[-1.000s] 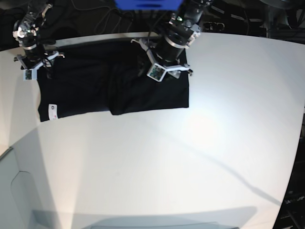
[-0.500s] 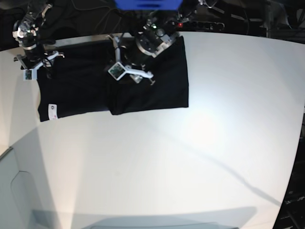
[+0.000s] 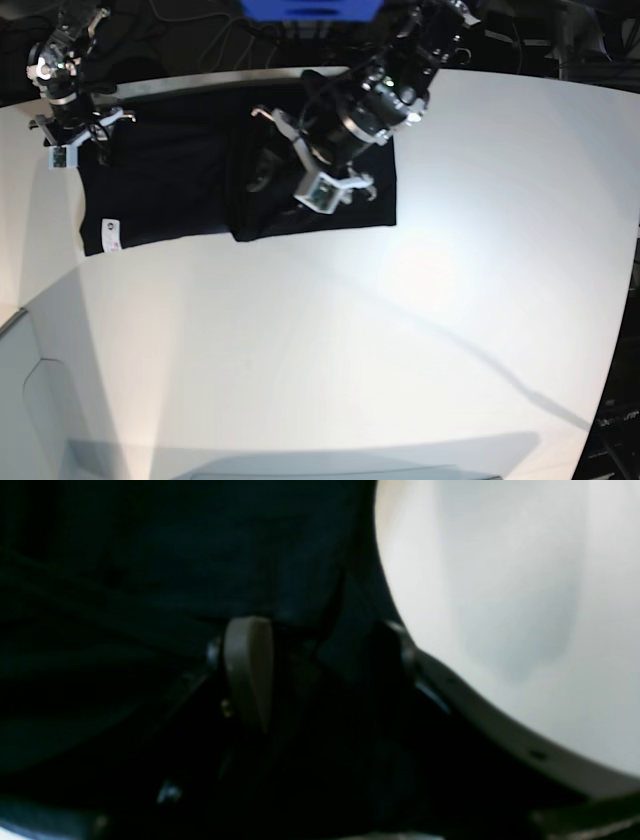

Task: Fold the T-shirt properly
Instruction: 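Press the folded half flat with the left gripper, then open the left gripper and raise it away from the shirt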

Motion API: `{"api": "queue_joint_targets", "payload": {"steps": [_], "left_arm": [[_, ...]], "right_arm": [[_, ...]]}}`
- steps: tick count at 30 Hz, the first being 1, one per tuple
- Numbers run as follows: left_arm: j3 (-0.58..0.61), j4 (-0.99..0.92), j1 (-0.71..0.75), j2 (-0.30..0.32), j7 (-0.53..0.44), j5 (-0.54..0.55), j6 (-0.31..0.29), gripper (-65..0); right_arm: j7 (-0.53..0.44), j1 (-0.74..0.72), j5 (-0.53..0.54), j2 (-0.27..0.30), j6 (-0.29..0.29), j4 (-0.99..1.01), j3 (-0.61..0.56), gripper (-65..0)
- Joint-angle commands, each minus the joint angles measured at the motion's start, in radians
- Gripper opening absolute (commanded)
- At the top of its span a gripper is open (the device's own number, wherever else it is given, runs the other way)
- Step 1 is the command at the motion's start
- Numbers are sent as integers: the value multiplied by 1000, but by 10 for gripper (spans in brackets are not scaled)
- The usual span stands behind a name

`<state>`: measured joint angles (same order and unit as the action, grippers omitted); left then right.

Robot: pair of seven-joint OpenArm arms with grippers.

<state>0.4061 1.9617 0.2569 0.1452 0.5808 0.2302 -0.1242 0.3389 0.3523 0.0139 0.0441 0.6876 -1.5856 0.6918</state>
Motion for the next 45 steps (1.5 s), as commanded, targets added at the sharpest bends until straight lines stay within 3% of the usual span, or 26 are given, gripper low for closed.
{"api": "queue_joint_targets", "payload": {"steps": [1,5,9,15,21,24,33,38,45], "left_arm": [[-43,38,12,4,-23,7,2,-325],[-157,46,89,63,-22,4,2,-325],[-135,24,124,138,-20,8,-5,-325],[24,-52,60,139,-20,2,1,-325],[284,-200,-87,138,-20,1,2,-325],[343,-256,-147,89,-22,2,2,-325],[350,-378,-235,-94,-28,2,2,-325],[291,-307,-242,-92,-28,11,2,-325],[-57,-88,-130,-45,-26,114,2,-325]], "right_arm": [[1,3,-5,7,11,-11,4,-329],[1,3,-5,7,11,-11,4,-329],[1,-9,-7,7,11,-11,4,-329],[1,-11,-7,7,11,-11,4,-329],[1,-11,-7,7,11,-11,4,-329],[1,-11,-7,7,11,-11,4,-329],[1,-11,-7,7,11,-11,4,-329],[1,-31,-7,7,11,-28,10,-329],[1,-39,-2,-6,11,-151,10,-325]]}}
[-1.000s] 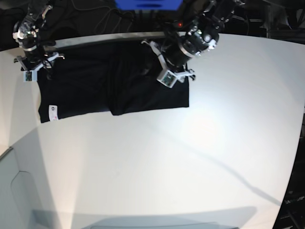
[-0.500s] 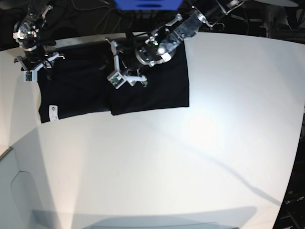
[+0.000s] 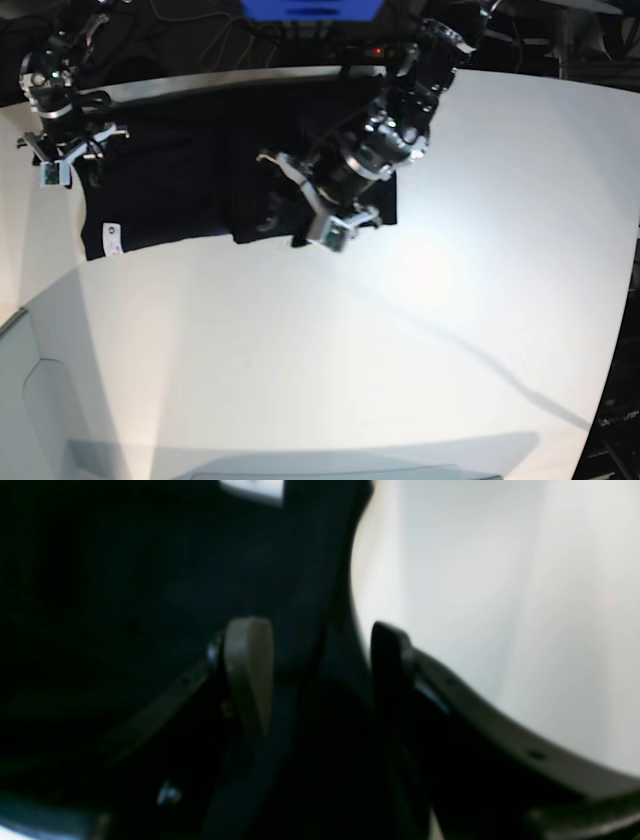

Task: Fold the T-shirt properly
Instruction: 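Open the left gripper and raise it away from the shirt, then move the right gripper to the strip's other end and grasp it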

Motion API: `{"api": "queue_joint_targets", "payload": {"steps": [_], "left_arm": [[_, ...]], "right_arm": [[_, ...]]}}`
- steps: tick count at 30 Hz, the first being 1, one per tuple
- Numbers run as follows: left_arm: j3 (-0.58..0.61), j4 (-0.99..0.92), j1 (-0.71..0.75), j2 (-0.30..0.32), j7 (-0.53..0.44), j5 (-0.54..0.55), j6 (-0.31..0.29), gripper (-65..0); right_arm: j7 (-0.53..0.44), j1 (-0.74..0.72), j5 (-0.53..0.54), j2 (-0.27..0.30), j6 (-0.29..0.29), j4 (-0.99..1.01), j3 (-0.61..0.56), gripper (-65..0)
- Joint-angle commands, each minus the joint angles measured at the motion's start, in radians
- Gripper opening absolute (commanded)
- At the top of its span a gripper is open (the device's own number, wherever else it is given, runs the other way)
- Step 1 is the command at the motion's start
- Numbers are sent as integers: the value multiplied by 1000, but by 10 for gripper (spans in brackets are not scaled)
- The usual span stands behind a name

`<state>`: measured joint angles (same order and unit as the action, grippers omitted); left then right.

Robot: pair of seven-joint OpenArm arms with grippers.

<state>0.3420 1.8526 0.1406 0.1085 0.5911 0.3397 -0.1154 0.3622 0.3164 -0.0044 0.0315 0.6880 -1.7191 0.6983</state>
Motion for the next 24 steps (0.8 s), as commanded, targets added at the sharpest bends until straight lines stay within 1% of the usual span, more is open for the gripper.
{"api": "queue_joint_targets", "payload": {"steps": [1,4,7,10,11,13,16,19,24], "left_arm": [[-54,51,7,7,-33,31,-7,-325],[-234,111,80,44,-33,111,-7,-325],[-416,121,164,79,-36,187,-13,-325],[-578,109,239,95,-33,224,-16,-325],[-624,92,259,95,-33,230,-16,-325],[-691,68,287,95,-32,229,-17,-325],[-751,35,313,95,-32,229,-17,-325],[-783,2,314,95,-32,229,-17,-325],[-782,-34,331,89,-30,229,-17,-325]], "right_arm": [[-22,-18,14,-2,10,-29,5,-324],[-21,-41,11,-9,10,-40,34,-324],[-21,-66,11,-9,10,-35,59,-324],[-21,-95,11,0,10,9,71,-324],[-19,-105,11,11,10,29,77,-324],[-2,-118,11,20,10,72,73,-324],[42,-144,11,32,10,109,76,-324],[67,-159,11,32,10,130,73,-324],[68,-159,11,32,10,163,68,-324]]}}
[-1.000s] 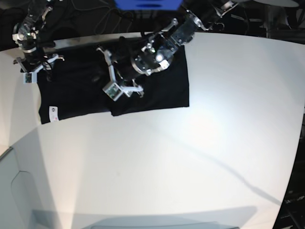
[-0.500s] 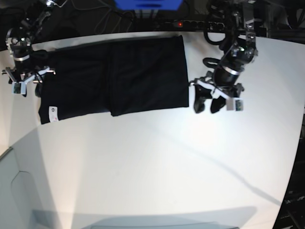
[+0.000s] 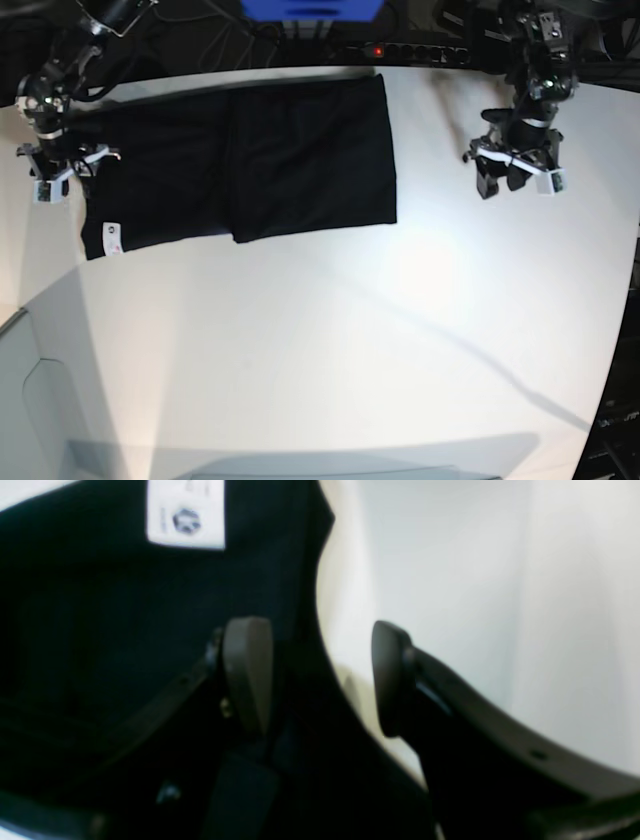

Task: Fold the T-shirt properly
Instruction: 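Move the right gripper to the strip's other end and grasp it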

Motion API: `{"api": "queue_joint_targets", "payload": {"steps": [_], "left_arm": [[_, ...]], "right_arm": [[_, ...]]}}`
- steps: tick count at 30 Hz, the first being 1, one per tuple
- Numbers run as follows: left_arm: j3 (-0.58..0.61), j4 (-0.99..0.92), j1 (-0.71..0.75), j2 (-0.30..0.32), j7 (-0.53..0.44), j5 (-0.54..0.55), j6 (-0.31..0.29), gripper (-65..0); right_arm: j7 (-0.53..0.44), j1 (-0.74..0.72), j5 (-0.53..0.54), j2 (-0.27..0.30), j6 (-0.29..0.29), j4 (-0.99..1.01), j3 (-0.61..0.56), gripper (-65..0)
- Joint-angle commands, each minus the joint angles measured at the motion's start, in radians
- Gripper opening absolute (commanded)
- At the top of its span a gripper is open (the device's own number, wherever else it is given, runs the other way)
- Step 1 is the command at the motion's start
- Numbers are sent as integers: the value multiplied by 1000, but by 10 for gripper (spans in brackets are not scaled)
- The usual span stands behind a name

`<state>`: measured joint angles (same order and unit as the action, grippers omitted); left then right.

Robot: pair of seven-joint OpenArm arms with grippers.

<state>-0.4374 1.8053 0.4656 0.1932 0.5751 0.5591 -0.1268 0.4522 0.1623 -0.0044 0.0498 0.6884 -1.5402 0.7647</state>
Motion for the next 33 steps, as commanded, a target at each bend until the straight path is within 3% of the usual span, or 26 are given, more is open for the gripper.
{"api": "queue_joint_targets", "payload": {"steps": [1,10,18,21,27,33], "left_arm": [[-2,14,6,1,-14,9,-6,-325],[62,11,2,-27,-14,0,-3,-325],[119,-97,-52,-27,-16,-1,2,-325],[119,-146,-75,-28,-17,2,2,-325],[119,-183,-109,-28,-17,8,2,-325],[119,-209,-133,-30,-17,9,0,-325]], "right_arm": [[-22,-5,11,14,10,-6,2,-324],[-22,3,11,9,10,47,-3,-327],[-22,46,11,9,10,59,-110,-341],[-22,64,11,9,10,59,-136,-412],[-22,61,11,14,10,59,-133,-650],[-22,58,11,52,10,47,-130,-650]]}}
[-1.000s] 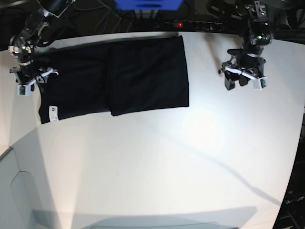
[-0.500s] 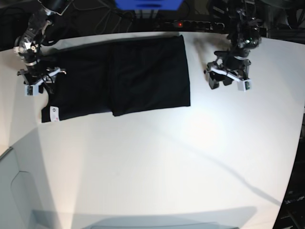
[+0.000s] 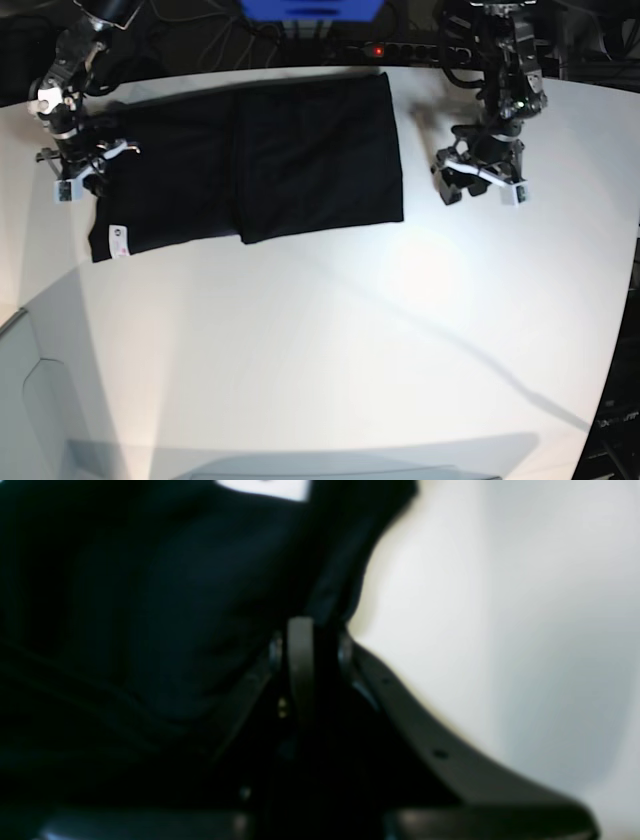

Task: Fold the T-shirt properly
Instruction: 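Move the right gripper to the strip's other end and grasp it, then fold the held end over onto the folded half with the right gripper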

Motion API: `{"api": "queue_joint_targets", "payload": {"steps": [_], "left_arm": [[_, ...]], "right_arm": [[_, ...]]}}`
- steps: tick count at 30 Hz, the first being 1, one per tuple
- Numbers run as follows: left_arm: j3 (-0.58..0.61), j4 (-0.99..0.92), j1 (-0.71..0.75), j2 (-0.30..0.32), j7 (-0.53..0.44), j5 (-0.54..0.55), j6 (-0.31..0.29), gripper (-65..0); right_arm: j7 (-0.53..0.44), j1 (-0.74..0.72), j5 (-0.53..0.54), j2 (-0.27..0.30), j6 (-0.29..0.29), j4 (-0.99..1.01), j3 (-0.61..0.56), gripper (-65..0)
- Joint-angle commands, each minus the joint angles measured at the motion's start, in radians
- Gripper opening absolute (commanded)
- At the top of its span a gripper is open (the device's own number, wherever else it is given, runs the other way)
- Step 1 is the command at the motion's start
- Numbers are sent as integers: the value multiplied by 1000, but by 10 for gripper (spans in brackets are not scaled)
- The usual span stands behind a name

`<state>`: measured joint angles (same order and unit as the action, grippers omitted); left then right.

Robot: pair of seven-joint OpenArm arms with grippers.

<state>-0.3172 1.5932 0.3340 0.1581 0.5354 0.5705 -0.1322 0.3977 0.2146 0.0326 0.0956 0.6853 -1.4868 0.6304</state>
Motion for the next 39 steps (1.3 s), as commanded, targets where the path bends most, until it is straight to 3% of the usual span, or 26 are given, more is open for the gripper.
{"api": "queue_joint_targets", "payload": {"steps": [1,13,20,24,28,33,39], "left_arm": [[-1,2,-3,5,22,-2,6,-325],[-1,0,-25,-15,24,-4,7,-325],[0,9,-25,-35,25,-11,7,-325],[0,8,-25,-35,25,-11,7,-325],[2,9,-25,-36,25,-10,7,-325],[92,9,-26,-35,21,-11,9,-325],[163,-24,-75,-36,22,-13,10,-325]], "right_arm": [[33,1,-26,14,13,-22,6,-650],[34,-4,-21,10,13,-217,64,-650],[126,-7,-17,10,13,-305,64,-650],[125,32,28,-41,13,-389,55,-650],[122,81,53,-90,13,-492,-48,-650],[112,134,53,-142,13,-541,-188,-650],[112,174,53,-150,13,-544,-387,-650]]}}
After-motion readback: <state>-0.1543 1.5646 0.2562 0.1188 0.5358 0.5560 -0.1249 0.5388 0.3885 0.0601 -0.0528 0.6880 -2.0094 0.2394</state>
